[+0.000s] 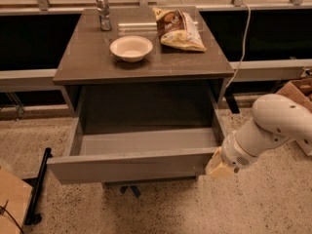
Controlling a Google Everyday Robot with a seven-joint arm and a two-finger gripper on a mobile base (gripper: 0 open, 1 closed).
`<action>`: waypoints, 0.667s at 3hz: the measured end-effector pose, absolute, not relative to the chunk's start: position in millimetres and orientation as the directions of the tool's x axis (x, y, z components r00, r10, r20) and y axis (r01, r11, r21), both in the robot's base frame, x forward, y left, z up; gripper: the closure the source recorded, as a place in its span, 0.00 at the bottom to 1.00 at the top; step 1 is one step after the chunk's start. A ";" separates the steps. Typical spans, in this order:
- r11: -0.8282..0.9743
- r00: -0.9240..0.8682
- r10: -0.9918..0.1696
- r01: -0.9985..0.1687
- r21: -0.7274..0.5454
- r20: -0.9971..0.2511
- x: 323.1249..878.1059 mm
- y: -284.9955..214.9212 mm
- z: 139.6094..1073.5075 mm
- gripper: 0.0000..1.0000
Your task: Close top drawer
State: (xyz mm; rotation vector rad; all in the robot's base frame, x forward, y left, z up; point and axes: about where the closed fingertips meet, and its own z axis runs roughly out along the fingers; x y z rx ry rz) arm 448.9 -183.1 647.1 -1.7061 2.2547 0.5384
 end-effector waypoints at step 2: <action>0.220 -0.234 -0.866 -0.972 0.085 -0.442 482.0 -176.2 638.7 1.00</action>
Offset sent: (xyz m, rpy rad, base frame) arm 0.1506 0.0241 -0.0301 0.0300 -0.2118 0.0767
